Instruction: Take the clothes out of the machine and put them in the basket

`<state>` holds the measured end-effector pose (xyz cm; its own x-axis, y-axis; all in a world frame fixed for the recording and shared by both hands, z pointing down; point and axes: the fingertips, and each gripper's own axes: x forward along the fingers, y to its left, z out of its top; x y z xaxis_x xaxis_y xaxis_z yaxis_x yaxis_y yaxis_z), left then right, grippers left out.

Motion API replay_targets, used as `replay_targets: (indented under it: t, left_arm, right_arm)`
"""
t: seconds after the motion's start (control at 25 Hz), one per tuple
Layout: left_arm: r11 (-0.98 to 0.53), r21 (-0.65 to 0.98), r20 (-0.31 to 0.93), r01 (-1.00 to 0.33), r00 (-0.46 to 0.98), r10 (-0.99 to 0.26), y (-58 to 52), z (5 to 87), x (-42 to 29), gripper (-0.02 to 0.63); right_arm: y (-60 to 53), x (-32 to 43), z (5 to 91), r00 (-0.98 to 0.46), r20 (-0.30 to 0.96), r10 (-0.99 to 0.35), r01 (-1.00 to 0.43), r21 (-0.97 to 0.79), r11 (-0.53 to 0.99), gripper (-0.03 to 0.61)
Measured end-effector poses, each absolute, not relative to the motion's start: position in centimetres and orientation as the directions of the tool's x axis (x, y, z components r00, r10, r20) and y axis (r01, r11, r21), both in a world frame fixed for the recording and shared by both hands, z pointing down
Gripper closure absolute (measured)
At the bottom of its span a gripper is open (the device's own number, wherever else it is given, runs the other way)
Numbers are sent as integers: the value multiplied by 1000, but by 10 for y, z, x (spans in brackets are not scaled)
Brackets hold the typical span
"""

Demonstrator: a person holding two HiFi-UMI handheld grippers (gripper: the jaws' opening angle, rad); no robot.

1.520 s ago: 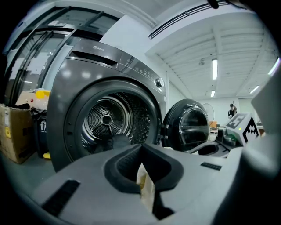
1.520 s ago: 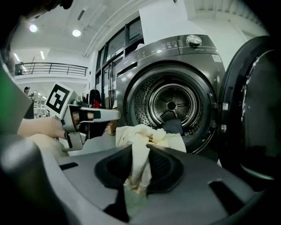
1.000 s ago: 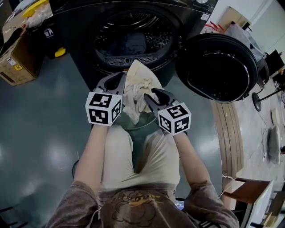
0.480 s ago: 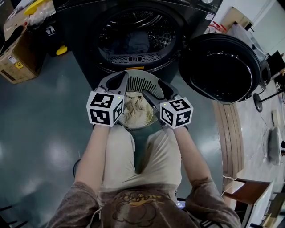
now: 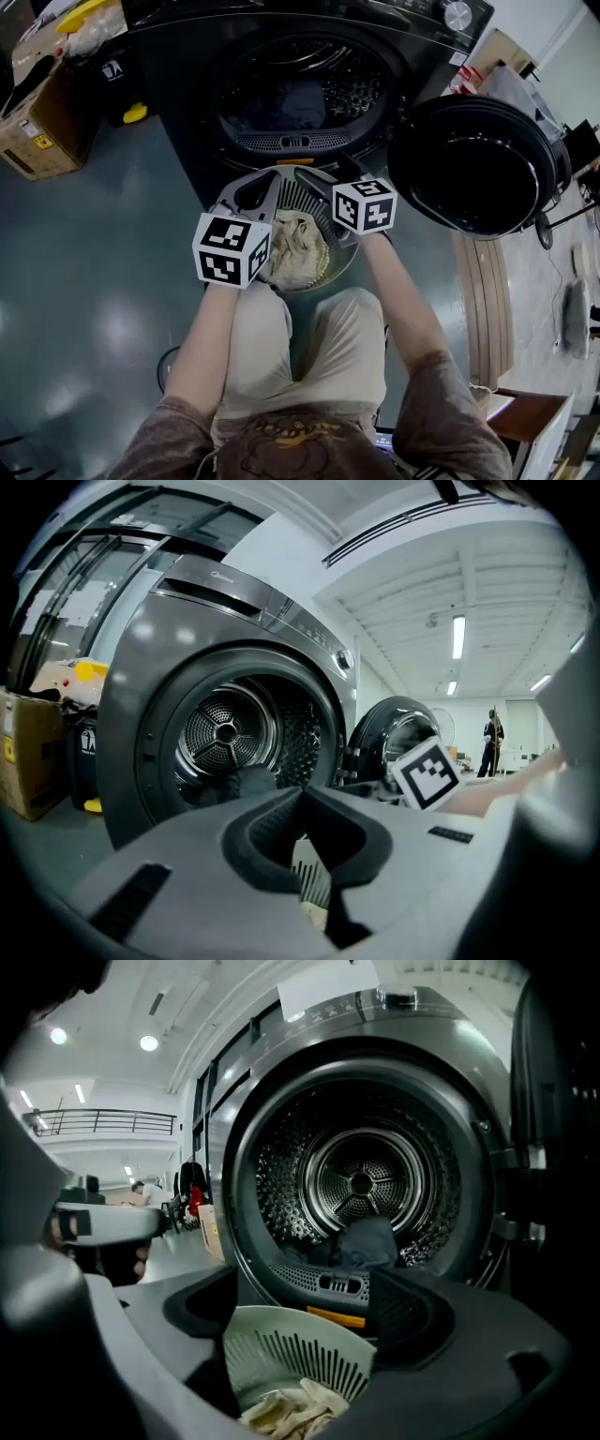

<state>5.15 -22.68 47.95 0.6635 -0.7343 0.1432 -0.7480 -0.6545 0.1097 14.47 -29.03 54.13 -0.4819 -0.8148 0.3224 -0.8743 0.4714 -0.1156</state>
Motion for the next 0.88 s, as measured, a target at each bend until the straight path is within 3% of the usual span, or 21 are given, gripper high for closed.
replay_targets:
  t: [0.88]
  left_arm:
    - [-720,212,187,-660,751,-633,-266,521,54,607]
  right_arm:
    - [-501,167,587,-312,447,-838,-937,-1,349,163]
